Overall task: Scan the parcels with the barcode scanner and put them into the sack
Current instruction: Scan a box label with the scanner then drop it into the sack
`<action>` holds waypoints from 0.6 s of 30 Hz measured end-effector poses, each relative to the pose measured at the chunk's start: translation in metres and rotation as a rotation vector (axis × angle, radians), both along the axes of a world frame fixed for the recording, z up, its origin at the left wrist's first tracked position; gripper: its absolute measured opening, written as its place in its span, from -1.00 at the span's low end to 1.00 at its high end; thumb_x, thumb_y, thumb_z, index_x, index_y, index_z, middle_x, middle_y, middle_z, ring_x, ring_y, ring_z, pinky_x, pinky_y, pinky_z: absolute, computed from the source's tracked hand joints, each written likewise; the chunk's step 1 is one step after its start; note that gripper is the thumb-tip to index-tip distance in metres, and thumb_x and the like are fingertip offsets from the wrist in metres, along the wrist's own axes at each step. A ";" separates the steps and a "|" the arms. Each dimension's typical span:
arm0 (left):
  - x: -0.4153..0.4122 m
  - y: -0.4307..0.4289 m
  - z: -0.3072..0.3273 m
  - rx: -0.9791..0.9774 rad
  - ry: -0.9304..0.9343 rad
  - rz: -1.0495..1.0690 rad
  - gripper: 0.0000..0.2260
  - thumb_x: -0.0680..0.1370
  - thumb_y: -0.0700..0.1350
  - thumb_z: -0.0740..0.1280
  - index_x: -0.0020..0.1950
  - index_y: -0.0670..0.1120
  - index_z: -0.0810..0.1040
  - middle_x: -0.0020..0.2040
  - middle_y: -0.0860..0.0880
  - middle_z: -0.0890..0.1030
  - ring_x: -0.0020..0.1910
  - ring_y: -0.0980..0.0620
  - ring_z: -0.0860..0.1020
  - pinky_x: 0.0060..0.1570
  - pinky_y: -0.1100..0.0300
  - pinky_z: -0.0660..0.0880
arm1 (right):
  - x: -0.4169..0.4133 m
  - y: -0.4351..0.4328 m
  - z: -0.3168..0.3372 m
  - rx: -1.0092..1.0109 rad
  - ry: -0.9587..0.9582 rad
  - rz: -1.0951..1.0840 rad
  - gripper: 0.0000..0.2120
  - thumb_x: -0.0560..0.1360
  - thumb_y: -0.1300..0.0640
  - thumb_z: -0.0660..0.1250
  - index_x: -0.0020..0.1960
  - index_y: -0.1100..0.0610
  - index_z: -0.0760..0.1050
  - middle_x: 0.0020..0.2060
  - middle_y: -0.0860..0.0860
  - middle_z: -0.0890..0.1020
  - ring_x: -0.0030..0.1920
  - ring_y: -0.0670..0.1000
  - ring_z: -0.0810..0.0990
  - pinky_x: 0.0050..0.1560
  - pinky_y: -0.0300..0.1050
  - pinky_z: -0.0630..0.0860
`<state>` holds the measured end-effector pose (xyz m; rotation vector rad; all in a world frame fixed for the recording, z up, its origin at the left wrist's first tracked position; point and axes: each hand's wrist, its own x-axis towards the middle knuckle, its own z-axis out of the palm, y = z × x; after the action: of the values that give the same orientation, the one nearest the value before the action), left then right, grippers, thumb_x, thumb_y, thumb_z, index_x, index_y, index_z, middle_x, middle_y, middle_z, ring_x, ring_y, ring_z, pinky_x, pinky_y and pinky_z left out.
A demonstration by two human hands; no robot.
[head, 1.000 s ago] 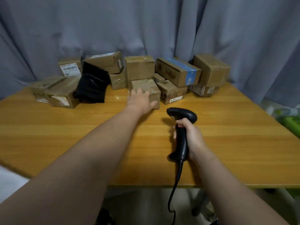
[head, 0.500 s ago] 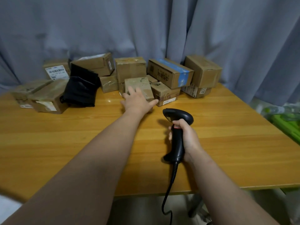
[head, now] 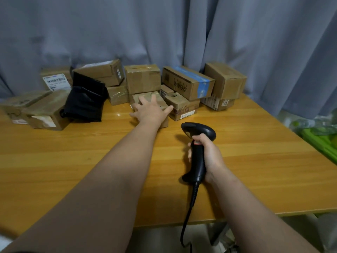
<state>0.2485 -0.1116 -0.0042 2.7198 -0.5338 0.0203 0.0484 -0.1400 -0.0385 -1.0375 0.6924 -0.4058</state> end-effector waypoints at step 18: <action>-0.121 0.184 -0.013 -1.131 0.762 -0.018 -0.61 0.56 0.28 0.08 0.17 0.07 0.49 0.11 -0.07 0.63 0.10 -0.05 0.58 0.14 -0.08 0.51 | -0.002 0.019 0.006 -0.026 0.013 0.061 -0.77 0.49 0.05 0.36 -0.05 0.23 0.52 -0.42 0.07 0.56 -0.48 -0.01 0.53 -0.40 -0.20 0.51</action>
<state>0.1279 0.0725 -0.0167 1.4487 -0.1923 -0.5242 0.0460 -0.1212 -0.0325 -1.0839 0.6672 -0.3561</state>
